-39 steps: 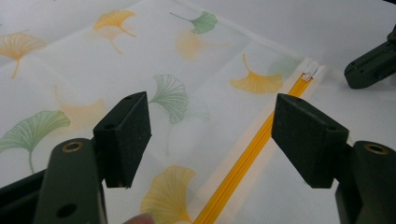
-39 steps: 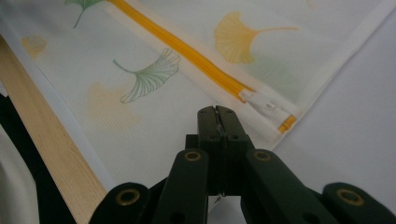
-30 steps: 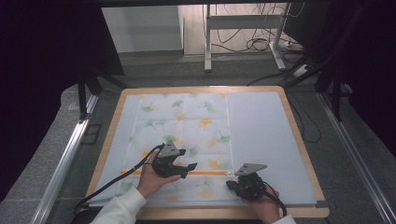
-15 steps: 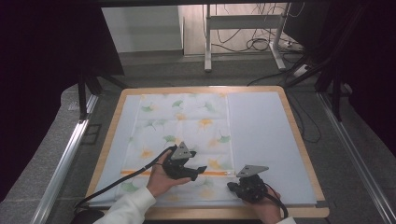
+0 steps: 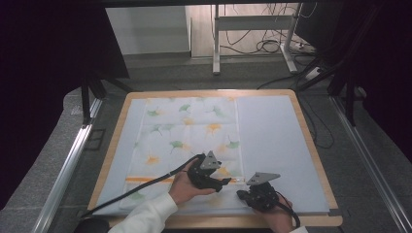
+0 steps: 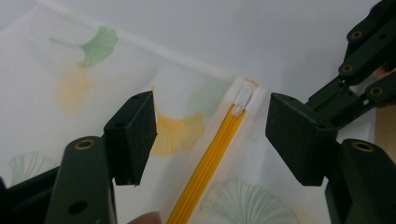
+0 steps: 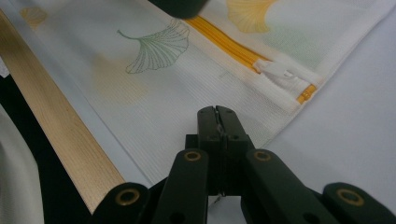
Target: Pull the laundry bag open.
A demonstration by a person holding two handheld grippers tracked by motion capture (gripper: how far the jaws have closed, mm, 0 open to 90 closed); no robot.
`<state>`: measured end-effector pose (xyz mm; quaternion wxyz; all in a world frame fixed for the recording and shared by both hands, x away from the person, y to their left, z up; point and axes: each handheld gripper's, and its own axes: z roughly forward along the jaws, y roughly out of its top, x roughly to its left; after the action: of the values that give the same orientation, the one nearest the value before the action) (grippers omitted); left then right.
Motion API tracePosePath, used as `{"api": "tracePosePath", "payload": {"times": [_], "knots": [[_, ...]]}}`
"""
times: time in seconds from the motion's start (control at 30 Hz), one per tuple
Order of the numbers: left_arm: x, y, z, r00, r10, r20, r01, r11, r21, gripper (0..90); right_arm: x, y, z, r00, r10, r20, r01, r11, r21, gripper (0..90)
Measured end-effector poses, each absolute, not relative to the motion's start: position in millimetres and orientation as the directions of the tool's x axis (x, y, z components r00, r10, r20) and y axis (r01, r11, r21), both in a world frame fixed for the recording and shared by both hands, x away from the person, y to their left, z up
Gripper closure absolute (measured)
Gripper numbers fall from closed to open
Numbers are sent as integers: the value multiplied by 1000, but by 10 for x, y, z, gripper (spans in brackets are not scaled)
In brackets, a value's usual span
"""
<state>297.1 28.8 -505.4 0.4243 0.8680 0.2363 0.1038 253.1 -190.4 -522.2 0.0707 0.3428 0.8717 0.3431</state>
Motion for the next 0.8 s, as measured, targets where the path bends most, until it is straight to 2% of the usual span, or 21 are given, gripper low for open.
{"api": "tracePosePath", "payload": {"times": [0.1,0.4,0.6,0.67,0.77,0.8], "knots": [[2995,223,-5021,872,488,-49,333,-516,789,349,2532,-1904,-5220,-755,645,113,549,530,646,890],[3090,132,-5116,870,490,-51,349,-541,766,391,2538,-1901,-5219,-757,643,117,551,531,644,889],[3133,69,-5207,870,484,-99,378,-523,764,412,2547,-1905,-5221,-758,641,121,552,530,644,889],[3113,9,-5205,887,459,-54,341,-572,747,406,2549,-1905,-5222,-757,642,123,553,529,644,889],[3083,-89,-5194,896,441,-45,322,-578,750,398,2548,-1906,-5221,-755,643,129,558,526,642,887],[3098,-111,-5188,903,429,-18,303,-607,735,401,2547,-1906,-5221,-754,643,130,559,526,642,887]]}}
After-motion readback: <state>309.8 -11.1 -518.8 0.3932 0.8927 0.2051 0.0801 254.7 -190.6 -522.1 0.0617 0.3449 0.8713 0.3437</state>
